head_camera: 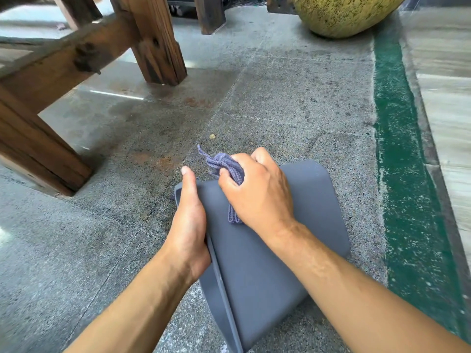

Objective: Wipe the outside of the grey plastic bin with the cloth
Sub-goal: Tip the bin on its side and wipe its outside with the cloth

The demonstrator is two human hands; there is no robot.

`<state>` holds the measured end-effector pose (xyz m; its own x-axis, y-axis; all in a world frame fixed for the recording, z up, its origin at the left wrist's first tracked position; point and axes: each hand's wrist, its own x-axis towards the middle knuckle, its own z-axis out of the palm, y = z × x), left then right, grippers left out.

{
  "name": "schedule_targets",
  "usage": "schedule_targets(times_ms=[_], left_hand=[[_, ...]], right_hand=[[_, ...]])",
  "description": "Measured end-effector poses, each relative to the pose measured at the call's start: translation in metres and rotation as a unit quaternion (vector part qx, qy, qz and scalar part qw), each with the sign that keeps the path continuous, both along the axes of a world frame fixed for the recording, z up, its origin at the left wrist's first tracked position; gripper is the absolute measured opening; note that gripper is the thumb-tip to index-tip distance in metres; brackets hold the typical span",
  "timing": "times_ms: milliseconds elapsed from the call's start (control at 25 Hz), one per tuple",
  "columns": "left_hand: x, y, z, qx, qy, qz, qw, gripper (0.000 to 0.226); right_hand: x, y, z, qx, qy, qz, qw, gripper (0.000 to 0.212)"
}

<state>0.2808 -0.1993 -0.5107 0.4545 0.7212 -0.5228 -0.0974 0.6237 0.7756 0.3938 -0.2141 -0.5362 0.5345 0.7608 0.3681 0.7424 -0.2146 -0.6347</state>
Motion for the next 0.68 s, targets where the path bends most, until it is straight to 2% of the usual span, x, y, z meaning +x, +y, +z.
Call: schedule_targets(times_ms=[160, 520, 680], left_hand=[[-0.003, 0.001, 0.001, 0.01, 0.016, -0.002, 1.0, 0.084], [-0.004, 0.002, 0.001, 0.04, 0.045, 0.054, 0.997, 0.045], [-0.005, 0.004, -0.002, 0.046, 0.04, 0.059, 0.996, 0.043]], right_hand=[[0.017, 0.0, -0.005, -0.027, 0.012, -0.021, 0.999, 0.025], [0.06, 0.006, -0.018, -0.068, 0.039, -0.058, 0.995, 0.026], [0.081, 0.002, -0.023, -0.075, 0.039, -0.086, 0.993, 0.027]])
